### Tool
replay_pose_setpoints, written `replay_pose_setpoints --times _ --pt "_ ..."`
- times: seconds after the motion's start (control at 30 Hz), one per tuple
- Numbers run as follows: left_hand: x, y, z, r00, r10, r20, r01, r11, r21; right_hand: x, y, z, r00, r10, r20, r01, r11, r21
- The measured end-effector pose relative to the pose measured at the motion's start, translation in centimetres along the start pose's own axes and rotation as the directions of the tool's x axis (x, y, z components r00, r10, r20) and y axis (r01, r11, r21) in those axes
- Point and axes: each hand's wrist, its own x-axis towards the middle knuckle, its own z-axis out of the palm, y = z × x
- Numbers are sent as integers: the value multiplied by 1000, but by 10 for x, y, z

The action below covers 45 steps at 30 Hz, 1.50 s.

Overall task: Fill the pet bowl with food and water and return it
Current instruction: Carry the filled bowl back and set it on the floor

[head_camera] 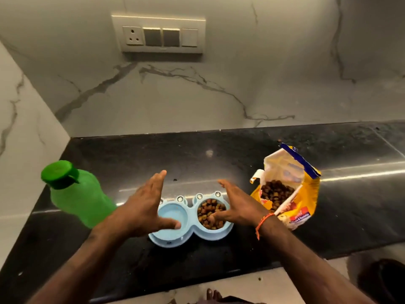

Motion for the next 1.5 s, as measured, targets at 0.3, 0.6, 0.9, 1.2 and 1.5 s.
replay_pose_setpoints --times 0.3,0.6,0.9,1.2,1.5 --pt "2 -18 67 983 -122 140 128 991 -33 1 8 35 988 92 125 -77 990 -117" --pt "-6 -31 87 975 -202 -95 171 949 -266 -2 16 43 999 46 27 -42 992 -117" --pt "-8 -36 73 957 -189 -218 116 944 -309 -4 3 24 998 -16 -63 11 996 -92" --pt "-32 -39 37 929 -175 -327 79 955 -285 -6 -33 -10 987 -140 -83 132 987 -95" --pt "-100 -1 11 820 -247 -516 92 947 -308 -13 -65 -35 933 -358 -35 354 931 -86"
